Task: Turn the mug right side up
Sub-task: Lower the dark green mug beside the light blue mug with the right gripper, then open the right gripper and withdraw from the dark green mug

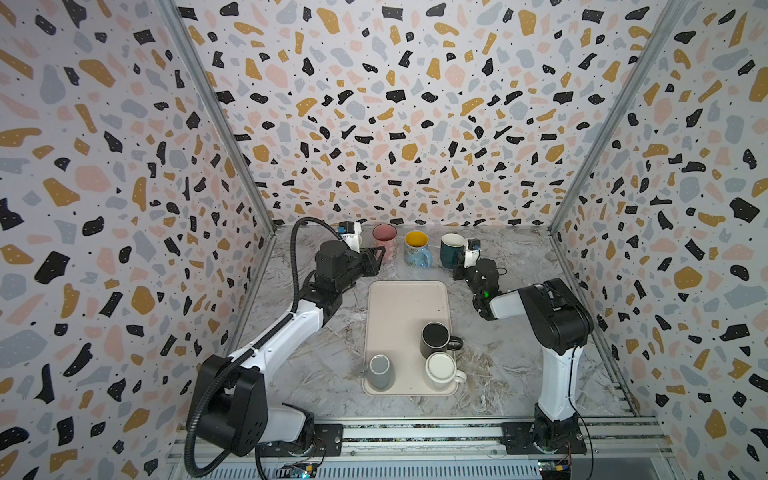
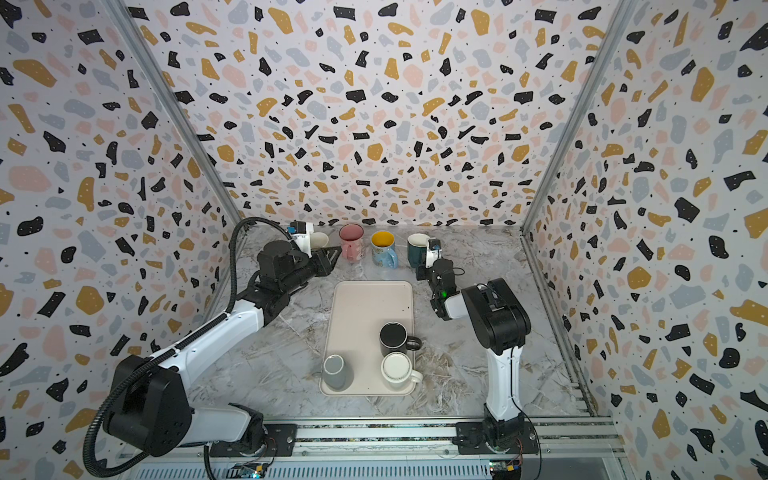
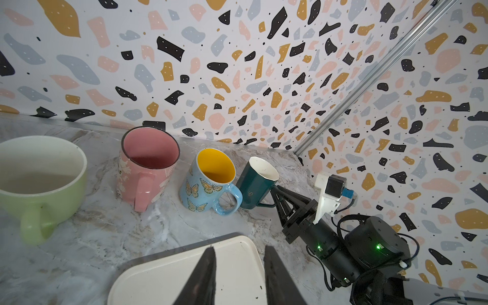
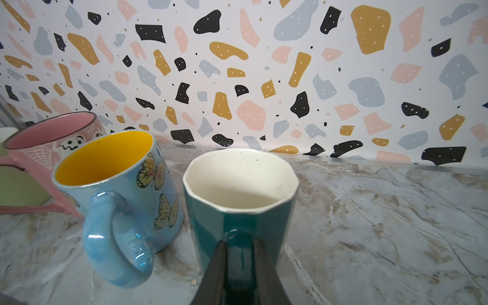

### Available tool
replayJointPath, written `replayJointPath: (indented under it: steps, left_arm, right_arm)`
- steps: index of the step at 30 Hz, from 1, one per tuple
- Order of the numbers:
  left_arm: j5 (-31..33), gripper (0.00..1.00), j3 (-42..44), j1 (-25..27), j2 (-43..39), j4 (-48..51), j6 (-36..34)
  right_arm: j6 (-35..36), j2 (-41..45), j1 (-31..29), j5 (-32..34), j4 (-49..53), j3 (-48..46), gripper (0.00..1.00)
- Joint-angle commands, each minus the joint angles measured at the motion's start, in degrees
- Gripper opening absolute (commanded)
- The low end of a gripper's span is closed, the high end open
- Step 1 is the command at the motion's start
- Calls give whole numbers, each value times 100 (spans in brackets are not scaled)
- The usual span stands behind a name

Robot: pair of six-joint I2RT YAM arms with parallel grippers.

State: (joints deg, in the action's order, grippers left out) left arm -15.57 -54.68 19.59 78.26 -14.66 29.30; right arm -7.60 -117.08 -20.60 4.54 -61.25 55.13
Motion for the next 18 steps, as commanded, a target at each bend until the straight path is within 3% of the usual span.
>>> replayJointPath:
  steps: [1,6,18]
  left_arm:
    - [-58,32,75,-32,15,-311,8]
    - [-104,32,105,-28,25,-365,53]
    - [-253,32,175,-35,45,-494,130]
  right_arm:
    - [-12,136,-38,4,-644,185,19]
    - [-22,147,-69,54,-634,131,33]
    - [-47,327,-128,183,-634,-48,36]
